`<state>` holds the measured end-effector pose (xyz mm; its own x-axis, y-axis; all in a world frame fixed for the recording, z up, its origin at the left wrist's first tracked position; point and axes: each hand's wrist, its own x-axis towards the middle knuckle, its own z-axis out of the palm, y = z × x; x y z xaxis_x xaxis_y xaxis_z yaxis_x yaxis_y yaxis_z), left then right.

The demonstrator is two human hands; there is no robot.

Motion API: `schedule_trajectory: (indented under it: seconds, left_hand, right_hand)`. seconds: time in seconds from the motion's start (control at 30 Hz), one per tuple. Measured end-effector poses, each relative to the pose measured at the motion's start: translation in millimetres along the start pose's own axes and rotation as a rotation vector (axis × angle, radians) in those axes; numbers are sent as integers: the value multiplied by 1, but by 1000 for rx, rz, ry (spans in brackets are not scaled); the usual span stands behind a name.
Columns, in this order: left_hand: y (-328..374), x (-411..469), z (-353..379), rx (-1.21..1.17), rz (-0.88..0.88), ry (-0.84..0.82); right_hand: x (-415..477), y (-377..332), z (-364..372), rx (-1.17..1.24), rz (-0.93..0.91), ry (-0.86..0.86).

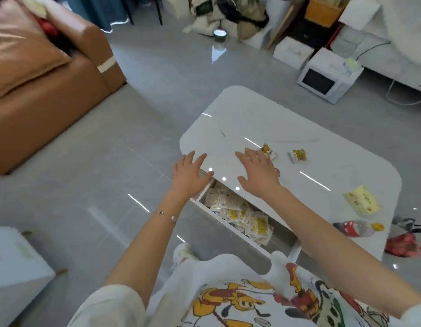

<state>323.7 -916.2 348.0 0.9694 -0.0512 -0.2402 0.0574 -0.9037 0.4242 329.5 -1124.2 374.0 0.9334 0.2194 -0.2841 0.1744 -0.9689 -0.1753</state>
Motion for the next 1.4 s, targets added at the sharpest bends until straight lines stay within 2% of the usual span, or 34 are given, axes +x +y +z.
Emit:
schedule_trajectory:
  seconds: [0.23,0.43,0.57,0.8,1.17,1.4]
  left_hand:
    - [-95,-9,-58,-30,-183,115]
    - [-219,-11,-119,-29,-341,175]
    - [-302,-26,-167,-44,-458,227]
    - [-430,-69,-230,-119,-719,405]
    - [-569,-91,-286,-124,-1056,523]
    - [-629,-91,-304,-184,-1315,595]
  right_hand:
    - [72,-127,-13,-76,-244,-24]
    - [138,-257,-15,-110,-420,-1]
    - [174,-344,-12,-109,-485,-49]
    - [225,-493,-13,-102,-745,-41]
    - [312,-713,1,-151,-1164,-96]
    - [352,-832,12,-298,-1435,-192]
